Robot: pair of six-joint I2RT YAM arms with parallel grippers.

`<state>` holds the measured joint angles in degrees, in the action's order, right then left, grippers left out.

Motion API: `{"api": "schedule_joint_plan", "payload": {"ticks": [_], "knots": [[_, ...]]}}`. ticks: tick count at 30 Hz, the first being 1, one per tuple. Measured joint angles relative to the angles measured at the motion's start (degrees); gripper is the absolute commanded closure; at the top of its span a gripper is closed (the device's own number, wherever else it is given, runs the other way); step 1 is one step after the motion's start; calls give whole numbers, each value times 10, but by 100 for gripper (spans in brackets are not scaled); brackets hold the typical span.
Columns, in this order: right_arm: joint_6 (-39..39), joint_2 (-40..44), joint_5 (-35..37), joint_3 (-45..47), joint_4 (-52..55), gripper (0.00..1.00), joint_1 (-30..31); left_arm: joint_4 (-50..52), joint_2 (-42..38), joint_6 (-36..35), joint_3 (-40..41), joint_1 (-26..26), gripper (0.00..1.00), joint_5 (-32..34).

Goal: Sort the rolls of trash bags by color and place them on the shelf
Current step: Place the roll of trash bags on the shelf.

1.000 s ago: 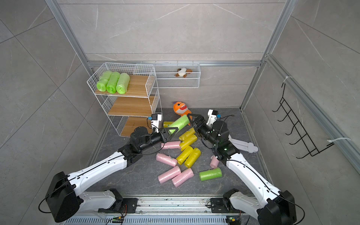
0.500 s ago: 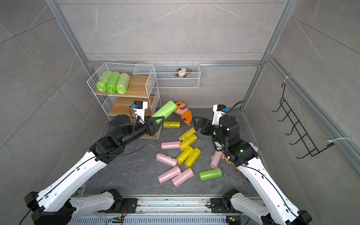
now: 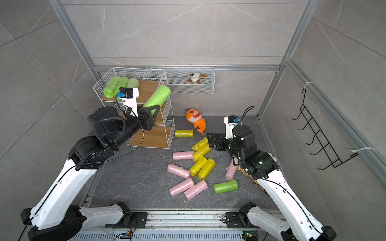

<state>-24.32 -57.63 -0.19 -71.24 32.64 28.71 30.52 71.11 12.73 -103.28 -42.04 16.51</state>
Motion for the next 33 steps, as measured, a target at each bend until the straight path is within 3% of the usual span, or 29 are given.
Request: {"api": "schedule_joint_plan", "payload": {"ticks": [6,16,27,33], "knots": [[0,0,-7,0,0,7,0,23,57,-30,-86,29,87,58],[-1,0,-23,12,-2,8,0,46,155,-33,-177,162,84,44],[-1,0,-33,20,-11,8,0,52,240,-41,-204,200,78,39],[-3,0,-35,28,-13,8,0,57,276,-58,-219,207,68,45]]}}
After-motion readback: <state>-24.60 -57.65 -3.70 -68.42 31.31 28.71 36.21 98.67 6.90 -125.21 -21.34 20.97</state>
